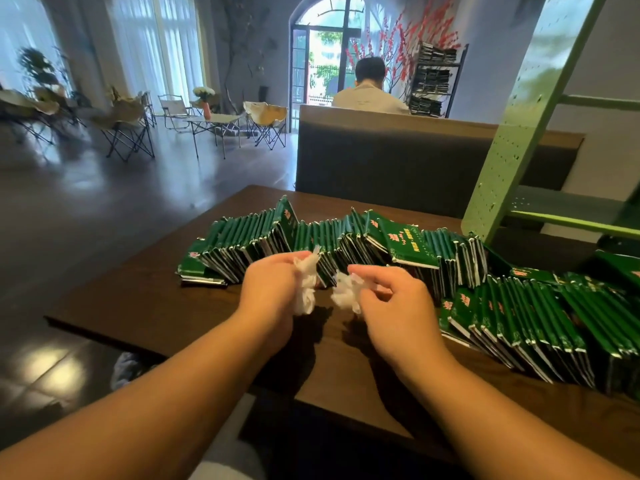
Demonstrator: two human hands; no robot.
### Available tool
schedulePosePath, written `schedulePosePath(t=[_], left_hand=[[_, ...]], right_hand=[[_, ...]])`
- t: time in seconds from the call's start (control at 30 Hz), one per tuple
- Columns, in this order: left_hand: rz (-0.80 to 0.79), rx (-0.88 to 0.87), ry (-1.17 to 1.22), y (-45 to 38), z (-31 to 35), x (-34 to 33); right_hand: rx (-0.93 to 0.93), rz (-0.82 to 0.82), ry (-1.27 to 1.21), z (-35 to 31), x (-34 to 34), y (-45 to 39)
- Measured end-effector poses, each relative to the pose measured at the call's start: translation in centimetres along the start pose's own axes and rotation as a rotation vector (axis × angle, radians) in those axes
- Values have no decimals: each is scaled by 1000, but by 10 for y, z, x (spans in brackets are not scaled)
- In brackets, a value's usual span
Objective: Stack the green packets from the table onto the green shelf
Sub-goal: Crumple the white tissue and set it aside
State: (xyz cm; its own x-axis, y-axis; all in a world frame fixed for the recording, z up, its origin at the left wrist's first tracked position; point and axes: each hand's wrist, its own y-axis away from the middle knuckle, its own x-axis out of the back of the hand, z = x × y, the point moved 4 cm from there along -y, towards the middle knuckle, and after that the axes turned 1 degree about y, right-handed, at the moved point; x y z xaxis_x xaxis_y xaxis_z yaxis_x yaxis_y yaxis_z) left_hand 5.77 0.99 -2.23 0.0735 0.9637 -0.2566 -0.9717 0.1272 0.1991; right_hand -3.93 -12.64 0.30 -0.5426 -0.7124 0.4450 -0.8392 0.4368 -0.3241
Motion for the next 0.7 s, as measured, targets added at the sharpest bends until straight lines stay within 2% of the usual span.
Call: schedulePosePath(t=[0.1, 0.2, 0.27, 0.4, 0.53, 0.7], left_hand=[[-121, 190, 311, 15, 9, 1], [-187, 257, 397, 23, 16, 23], [-177, 237, 395, 24, 23, 40], [-37, 165, 416, 15, 42, 95], [-104, 128, 437, 16, 64, 149], [-218, 64, 301, 14, 79, 209]], right_hand=[[57, -99, -27, -21, -29, 11], [267, -131, 108, -45, -62, 21], [377, -146, 111, -58, -78, 24], [567, -176, 207, -84, -121, 25], [661, -278, 187, -107, -168, 34], [711, -181, 173, -138, -222, 25]])
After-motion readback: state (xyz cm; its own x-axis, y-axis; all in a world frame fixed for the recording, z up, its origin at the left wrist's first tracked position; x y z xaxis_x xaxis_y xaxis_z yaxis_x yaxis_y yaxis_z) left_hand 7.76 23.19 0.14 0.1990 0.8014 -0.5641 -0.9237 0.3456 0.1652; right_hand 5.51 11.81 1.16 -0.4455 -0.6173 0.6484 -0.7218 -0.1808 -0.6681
